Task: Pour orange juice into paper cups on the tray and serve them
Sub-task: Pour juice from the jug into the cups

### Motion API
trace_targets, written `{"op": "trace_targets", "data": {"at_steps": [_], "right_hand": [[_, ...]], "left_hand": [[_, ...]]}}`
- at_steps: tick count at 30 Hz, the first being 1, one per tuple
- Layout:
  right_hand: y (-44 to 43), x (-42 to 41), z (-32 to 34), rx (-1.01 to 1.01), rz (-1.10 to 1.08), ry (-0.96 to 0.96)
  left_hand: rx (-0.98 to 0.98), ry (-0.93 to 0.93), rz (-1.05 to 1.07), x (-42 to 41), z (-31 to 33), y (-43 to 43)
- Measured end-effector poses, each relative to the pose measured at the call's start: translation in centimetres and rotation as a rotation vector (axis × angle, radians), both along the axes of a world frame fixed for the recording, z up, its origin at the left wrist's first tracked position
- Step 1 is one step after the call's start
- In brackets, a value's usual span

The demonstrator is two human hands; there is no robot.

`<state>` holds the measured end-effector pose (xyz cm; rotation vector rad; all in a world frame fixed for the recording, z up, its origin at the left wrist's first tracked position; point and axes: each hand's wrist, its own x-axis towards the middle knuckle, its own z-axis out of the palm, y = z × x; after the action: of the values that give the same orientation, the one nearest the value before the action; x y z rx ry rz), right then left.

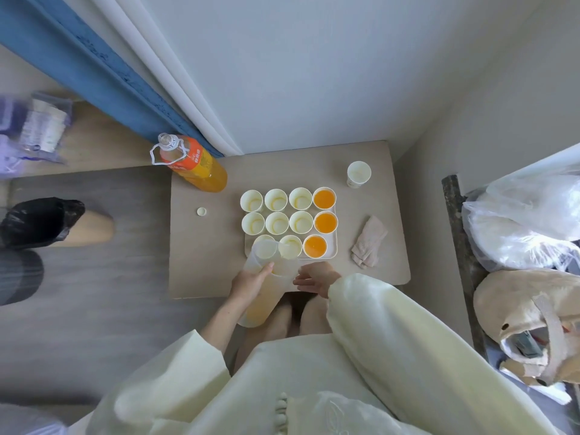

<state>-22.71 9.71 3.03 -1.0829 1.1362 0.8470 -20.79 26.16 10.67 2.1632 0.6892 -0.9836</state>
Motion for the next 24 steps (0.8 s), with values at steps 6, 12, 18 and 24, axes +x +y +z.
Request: {"op": "trace_targets", "data": {"at_steps": [6,12,18,24], "right_hand": [[0.8,0.5,0.3,0.01,0.013,0.001],[0.9,0.9,0.2,0.025,0.02,0.006],[0.9,1.2,0.3,0.041,0.021,-0.003],[1.0,1.4,0.3,0.038,0.032,0.023]], "left_hand": [[0.028,0.022,0.005,0.4,-0.8,0.9],[0.016,0.045,-0.006,0.9,-1.1,1.1],[0.032,0.058,-0.018,1.6,-1.5,1.2],[0.06,0.052,-0.087,1.9,-1.8,1.0]]}}
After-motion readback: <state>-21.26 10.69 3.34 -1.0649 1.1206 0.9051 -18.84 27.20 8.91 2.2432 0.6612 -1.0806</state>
